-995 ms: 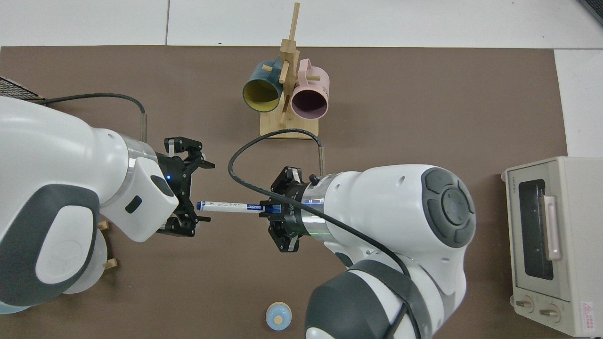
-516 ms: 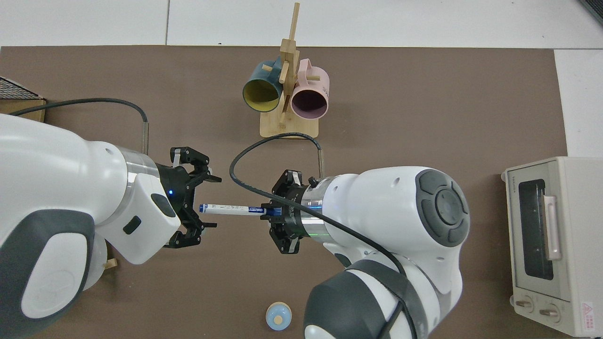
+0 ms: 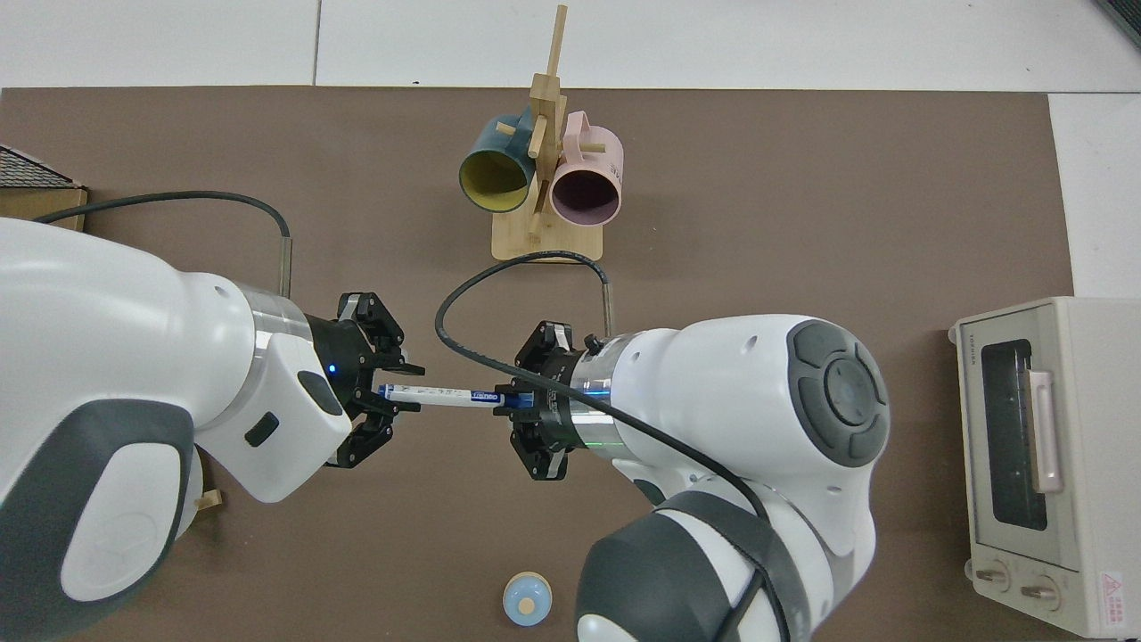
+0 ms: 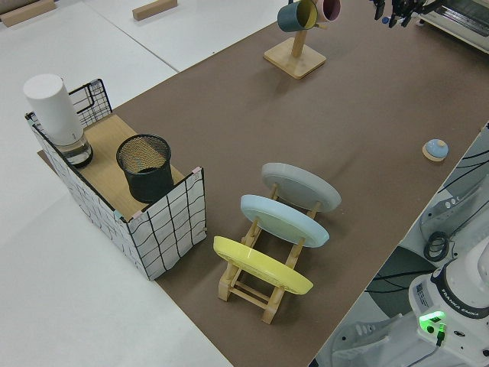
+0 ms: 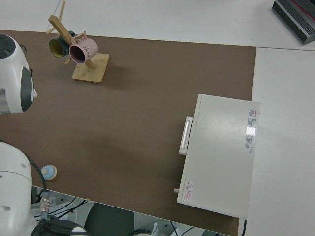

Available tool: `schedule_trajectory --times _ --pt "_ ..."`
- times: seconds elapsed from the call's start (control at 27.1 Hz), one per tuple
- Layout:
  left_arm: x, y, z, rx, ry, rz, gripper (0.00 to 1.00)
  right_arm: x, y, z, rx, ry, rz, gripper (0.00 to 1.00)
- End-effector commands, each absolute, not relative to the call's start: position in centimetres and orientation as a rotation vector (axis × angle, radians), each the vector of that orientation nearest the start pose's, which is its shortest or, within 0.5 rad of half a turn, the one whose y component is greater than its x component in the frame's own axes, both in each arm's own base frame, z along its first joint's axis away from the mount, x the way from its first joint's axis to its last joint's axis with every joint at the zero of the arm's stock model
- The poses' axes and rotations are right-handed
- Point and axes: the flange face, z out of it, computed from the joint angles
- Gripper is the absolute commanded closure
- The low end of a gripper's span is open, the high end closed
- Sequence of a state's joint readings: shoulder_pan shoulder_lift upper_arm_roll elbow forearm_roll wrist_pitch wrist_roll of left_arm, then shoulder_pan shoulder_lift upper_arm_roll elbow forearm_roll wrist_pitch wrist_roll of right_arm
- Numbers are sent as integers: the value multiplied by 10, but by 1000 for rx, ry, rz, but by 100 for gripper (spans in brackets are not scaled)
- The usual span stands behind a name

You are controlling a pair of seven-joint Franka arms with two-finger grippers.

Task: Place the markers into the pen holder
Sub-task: 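Open the right gripper and withdraw it while the left gripper pulls the marker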

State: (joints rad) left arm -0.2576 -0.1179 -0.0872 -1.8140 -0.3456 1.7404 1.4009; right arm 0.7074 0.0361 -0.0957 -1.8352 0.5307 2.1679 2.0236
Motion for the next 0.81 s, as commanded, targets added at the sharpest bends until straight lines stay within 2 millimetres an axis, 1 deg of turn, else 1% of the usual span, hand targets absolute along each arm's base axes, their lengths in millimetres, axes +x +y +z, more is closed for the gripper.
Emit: schedule_trajectory --times 0.0,0.22,0.26,0.29,0.33,0.37,0.44,0.52,0.66,0.77 --pt "484 -211 588 -2225 2536 -346 100 479 360 539 -1807 1974 545 100" --pt "483 -212 588 -2222 2538 -345 100 480 358 538 -1810 1978 538 100" --pt "484 -211 588 -2224 2537 -345 100 481 358 538 -1804 1984 539 90" --pt "484 -212 588 -2225 2537 -343 100 481 356 537 -1796 2000 545 56" --pt "484 -212 588 -2225 2537 -343 100 480 355 536 -1804 2003 548 12" --pt "484 -211 587 -2225 2538 -342 100 481 352 535 -1830 1997 537 1" --pt "485 -210 587 -2225 2538 -342 100 481 347 531 -1901 1983 508 0" --pt "486 -207 587 -2224 2529 -332 100 483 337 532 -1984 1960 444 0" --pt "489 -197 584 -2208 2444 -229 100 490 308 537 -2105 1912 354 0" --pt "494 -181 583 -2187 2364 -138 100 497 275 543 -2232 1822 291 0"
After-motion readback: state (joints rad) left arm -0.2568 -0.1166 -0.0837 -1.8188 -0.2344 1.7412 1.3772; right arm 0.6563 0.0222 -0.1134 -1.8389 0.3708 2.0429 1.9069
